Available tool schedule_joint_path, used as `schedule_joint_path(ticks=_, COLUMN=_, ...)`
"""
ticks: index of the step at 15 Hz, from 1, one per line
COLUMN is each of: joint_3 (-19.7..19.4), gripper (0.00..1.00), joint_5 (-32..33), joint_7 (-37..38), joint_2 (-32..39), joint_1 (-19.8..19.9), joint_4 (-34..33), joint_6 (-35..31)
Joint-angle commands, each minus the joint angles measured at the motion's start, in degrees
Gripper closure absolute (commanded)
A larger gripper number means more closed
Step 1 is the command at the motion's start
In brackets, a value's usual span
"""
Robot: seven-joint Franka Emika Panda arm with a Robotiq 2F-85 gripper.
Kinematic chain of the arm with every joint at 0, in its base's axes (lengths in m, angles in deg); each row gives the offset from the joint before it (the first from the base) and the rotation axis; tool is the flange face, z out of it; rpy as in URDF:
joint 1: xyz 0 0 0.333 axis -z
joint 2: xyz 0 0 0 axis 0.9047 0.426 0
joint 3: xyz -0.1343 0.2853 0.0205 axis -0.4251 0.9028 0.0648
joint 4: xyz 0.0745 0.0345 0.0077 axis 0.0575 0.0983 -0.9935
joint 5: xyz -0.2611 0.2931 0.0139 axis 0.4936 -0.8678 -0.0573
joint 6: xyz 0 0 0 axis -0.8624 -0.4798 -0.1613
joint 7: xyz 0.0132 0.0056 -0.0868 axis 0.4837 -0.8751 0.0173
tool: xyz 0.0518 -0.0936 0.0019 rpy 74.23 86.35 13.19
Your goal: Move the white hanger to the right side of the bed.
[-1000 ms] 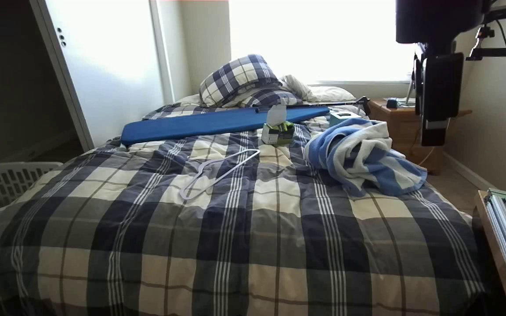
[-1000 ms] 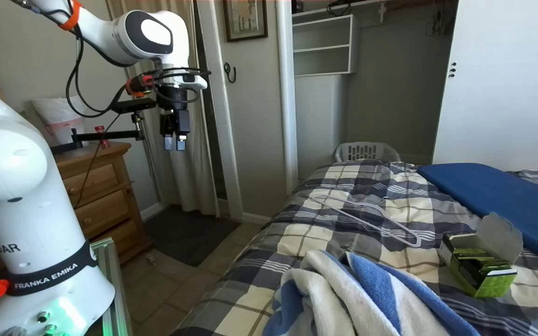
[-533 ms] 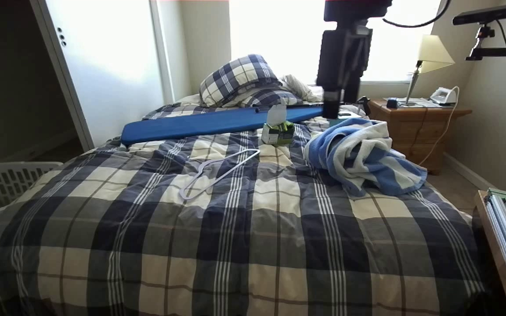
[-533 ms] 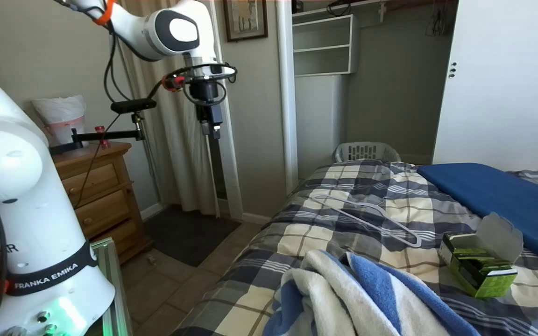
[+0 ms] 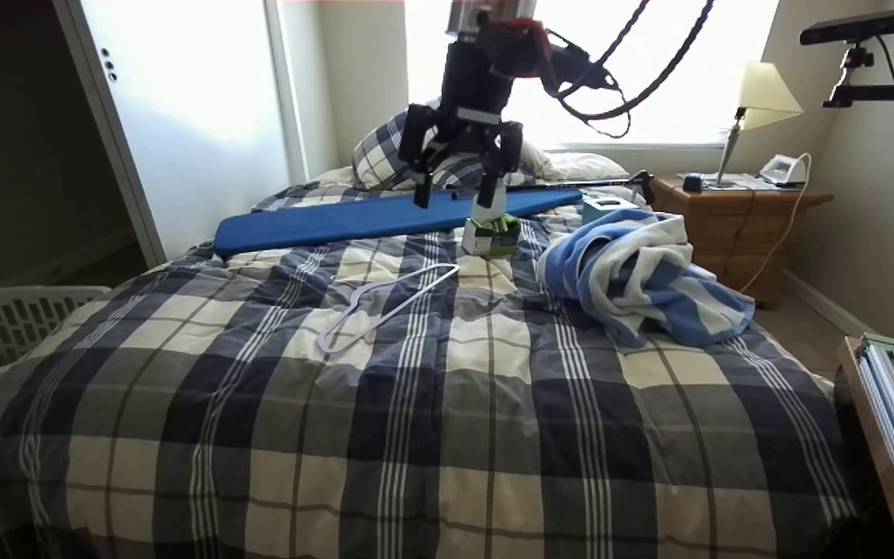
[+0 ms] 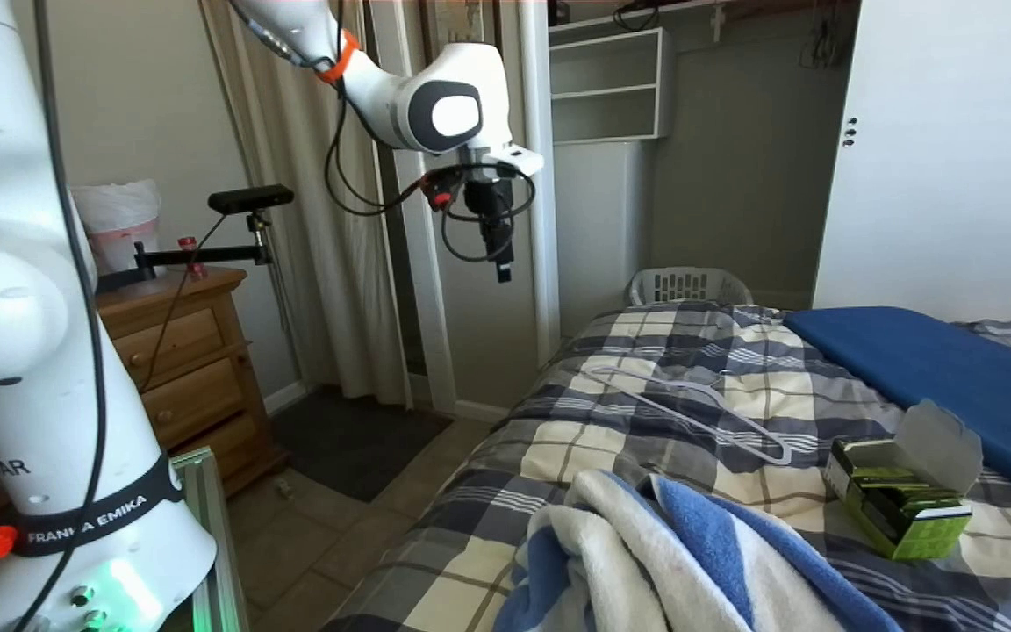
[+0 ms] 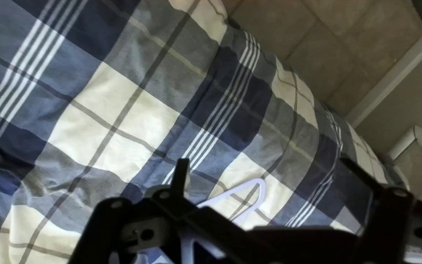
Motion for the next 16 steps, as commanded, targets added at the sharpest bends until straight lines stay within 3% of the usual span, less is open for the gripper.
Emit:
schedule_joint_path(ticks=1, joint_3=-2.2, gripper=0.00, joint_5=-4.5, joint_7=5.1, joint_2=11.0, joint_1=-1.1, joint_4=-6.2, joint_6=-7.8)
schedule_joint_path(ticks=6, joint_3=-5.2, gripper=0.00, joint_5=-10.3, joint_7=10.5, joint_2=21.7, joint_1=-1.4, joint_4=-10.4, joint_6=-17.2)
schedule_joint_path(ticks=7, joint_3=-5.4, gripper=0.00, joint_5=-11.7, joint_7=12.1, joint_2=23.0, joint_1=-1.6, joint_4=-11.7, joint_6=-17.5)
schedule_joint_path(ticks=8, joint_3=-5.4, gripper=0.00, joint_5=-9.7, joint_7=8.3, joint_2=19.3, joint_1=-1.4, joint_4=-7.7, joint_6=-16.1)
schedule_joint_path(ticks=15, joint_3=-5.6, gripper=0.00, joint_5=-11.1, joint_7=10.7, joint_2=22.7, joint_1=-1.5, joint_4=-11.2, joint_6=-17.1)
schedule_joint_path(ticks=16, joint_3=-7.0, gripper=0.00, joint_5=-11.1, joint_7=14.1, joint_2=24.6, joint_1=-2.2, joint_4=-14.1, joint_6=-16.6)
